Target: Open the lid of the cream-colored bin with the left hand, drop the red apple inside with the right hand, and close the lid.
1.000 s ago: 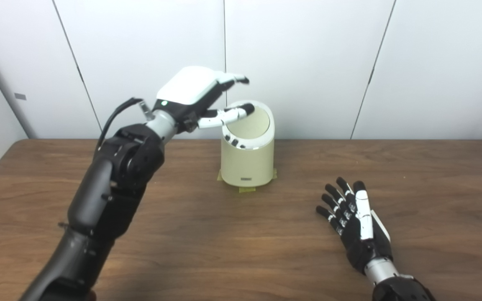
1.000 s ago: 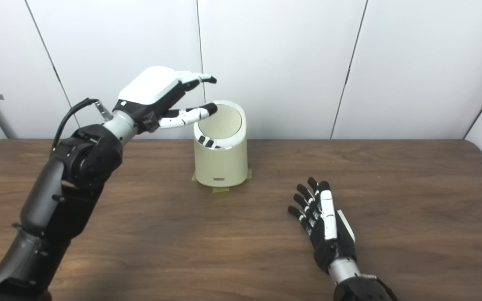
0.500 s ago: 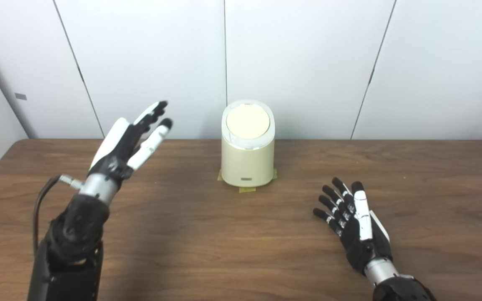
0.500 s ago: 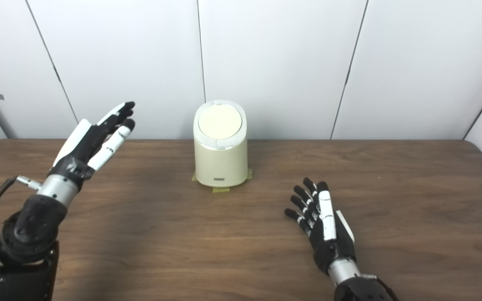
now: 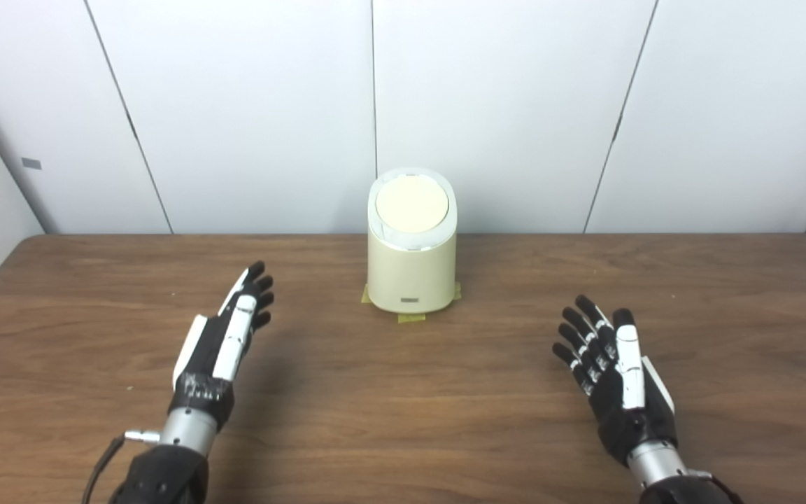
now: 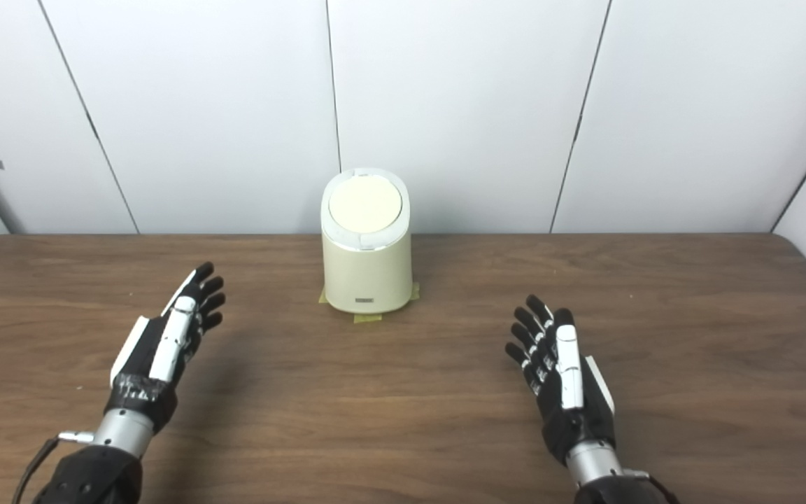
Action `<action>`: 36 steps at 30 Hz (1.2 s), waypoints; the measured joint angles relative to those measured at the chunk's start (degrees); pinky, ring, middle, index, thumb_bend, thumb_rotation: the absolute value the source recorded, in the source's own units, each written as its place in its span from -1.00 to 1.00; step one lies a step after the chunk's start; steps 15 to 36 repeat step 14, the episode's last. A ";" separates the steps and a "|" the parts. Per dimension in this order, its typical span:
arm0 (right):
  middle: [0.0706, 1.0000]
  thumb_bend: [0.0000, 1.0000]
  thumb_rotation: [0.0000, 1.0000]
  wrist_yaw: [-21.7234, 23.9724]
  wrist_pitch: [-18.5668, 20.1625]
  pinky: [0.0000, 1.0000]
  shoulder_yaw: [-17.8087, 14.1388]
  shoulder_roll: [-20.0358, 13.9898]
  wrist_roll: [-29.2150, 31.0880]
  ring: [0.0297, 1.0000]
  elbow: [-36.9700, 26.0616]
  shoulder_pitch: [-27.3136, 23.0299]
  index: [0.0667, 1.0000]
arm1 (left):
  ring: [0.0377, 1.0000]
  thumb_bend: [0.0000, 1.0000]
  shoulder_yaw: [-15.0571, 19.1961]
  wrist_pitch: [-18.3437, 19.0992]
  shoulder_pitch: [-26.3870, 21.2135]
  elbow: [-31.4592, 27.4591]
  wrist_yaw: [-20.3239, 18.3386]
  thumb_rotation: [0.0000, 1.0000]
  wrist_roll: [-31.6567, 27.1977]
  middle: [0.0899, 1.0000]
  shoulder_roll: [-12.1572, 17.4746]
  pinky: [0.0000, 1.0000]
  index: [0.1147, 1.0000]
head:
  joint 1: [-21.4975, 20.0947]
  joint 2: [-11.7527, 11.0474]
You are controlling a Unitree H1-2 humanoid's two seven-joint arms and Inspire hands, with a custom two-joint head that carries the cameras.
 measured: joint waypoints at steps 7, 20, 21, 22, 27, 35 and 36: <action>0.88 0.09 1.00 0.02 -0.75 0.89 -0.17 -0.78 -1.33 0.90 0.21 0.11 0.86 | 0.96 -0.03 0.09 -3.63 0.49 2.43 1.94 0.99 -5.17 0.96 -0.23 1.00 0.97 | -0.53 0.44; 0.90 0.09 0.99 0.24 -2.18 0.90 -0.31 -2.22 -1.47 0.92 0.32 0.65 0.88 | 0.95 -0.03 -0.63 -4.37 0.97 4.11 3.39 1.00 -7.10 0.94 -0.63 1.00 0.95 | -0.17 1.05; 0.90 0.09 0.99 0.24 -2.18 0.90 -0.31 -2.22 -1.47 0.92 0.32 0.65 0.88 | 0.95 -0.03 -0.63 -4.37 0.97 4.11 3.39 1.00 -7.10 0.94 -0.63 1.00 0.95 | -0.17 1.05; 0.90 0.09 0.99 0.24 -2.18 0.90 -0.31 -2.22 -1.47 0.92 0.32 0.65 0.88 | 0.95 -0.03 -0.63 -4.37 0.97 4.11 3.39 1.00 -7.10 0.94 -0.63 1.00 0.95 | -0.17 1.05; 0.90 0.09 0.99 0.24 -2.18 0.90 -0.31 -2.22 -1.47 0.92 0.32 0.65 0.88 | 0.95 -0.03 -0.63 -4.37 0.97 4.11 3.39 1.00 -7.10 0.94 -0.63 1.00 0.95 | -0.17 1.05; 0.90 0.09 0.99 0.24 -2.18 0.90 -0.31 -2.22 -1.47 0.92 0.32 0.65 0.88 | 0.95 -0.03 -0.63 -4.37 0.97 4.11 3.39 1.00 -7.10 0.94 -0.63 1.00 0.95 | -0.17 1.05; 0.90 0.09 0.99 0.24 -2.18 0.90 -0.31 -2.22 -1.47 0.92 0.32 0.65 0.88 | 0.95 -0.03 -0.63 -4.37 0.97 4.11 3.39 1.00 -7.10 0.94 -0.63 1.00 0.95 | -0.17 1.05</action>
